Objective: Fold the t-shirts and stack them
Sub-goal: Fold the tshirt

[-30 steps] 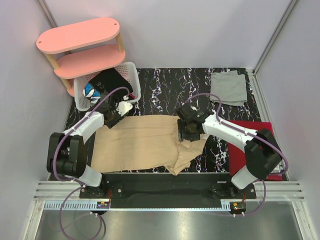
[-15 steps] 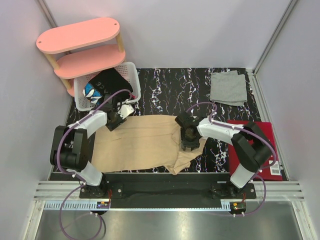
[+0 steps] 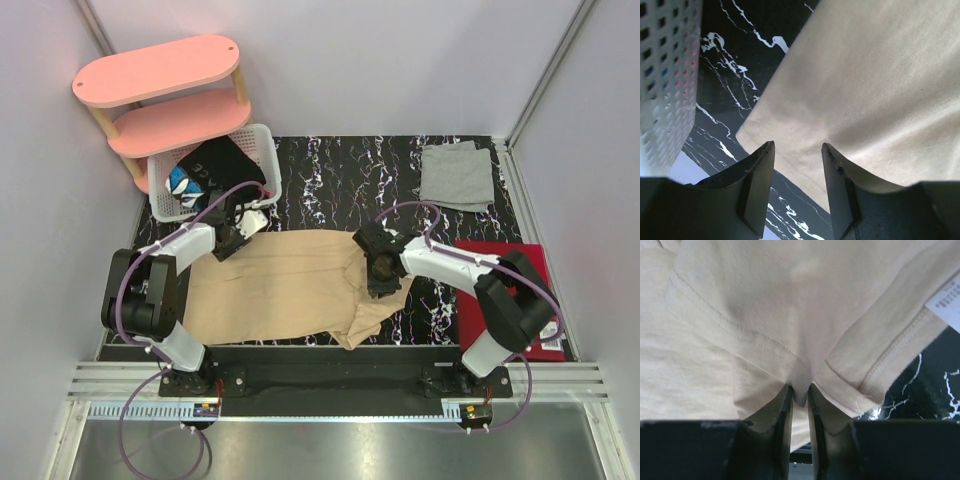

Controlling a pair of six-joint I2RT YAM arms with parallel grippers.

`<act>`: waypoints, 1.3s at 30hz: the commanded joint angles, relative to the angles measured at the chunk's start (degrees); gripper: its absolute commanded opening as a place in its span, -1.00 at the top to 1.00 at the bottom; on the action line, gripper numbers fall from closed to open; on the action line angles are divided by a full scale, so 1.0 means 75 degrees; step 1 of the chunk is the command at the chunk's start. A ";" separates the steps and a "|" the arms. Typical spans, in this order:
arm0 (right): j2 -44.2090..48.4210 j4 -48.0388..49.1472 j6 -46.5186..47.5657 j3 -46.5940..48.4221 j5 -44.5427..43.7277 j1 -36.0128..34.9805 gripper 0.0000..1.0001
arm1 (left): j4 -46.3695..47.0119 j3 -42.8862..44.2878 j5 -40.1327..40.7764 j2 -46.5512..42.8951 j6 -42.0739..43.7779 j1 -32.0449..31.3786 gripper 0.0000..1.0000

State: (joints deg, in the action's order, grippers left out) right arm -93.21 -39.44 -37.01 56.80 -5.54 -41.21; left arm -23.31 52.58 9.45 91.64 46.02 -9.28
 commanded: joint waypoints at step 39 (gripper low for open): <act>0.0512 -0.1516 0.0118 0.1896 -0.1454 0.1169 -0.86 | 0.0472 -0.0225 0.0099 0.0075 0.0345 0.0370 0.07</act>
State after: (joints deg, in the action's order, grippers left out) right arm -84.60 -56.36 -38.89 68.71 -14.55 -36.07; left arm -21.28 50.87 9.65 92.12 48.21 -6.76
